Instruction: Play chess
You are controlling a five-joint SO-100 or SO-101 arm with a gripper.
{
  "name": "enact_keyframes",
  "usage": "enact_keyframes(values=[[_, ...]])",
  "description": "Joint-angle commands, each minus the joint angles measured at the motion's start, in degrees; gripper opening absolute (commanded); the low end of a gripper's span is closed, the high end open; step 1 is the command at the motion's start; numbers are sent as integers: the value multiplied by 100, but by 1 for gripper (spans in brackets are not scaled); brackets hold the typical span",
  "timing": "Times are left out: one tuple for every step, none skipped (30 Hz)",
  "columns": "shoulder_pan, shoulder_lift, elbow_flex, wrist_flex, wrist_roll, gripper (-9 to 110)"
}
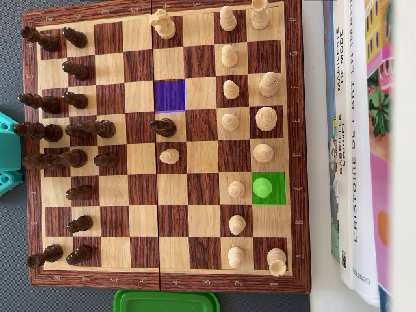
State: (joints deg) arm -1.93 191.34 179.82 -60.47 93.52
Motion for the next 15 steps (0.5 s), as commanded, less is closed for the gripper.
enact_keyframes(values=[[26,53,114,-765,-35,15],[26,53,114,-993,-35,15],[26,53,114,-1222,-35,15],[26,53,114,-1459,-35,15],[26,53,114,-1679,-35,15],[26,53,114,-1854,-35,15],[26,53,114,-2030,-35,15],[26,53,114,-2188,-35,15],[26,53,114,-2329,-35,15],[26,53,114,-2461,-35,15],[26,53,114,-2584,-35,15],[26,53,114,-2707,-35,15],[18,53,114,-2813,-35,15],[18,53,114,-2909,-35,15],[18,53,114,-2988,-35,15]])
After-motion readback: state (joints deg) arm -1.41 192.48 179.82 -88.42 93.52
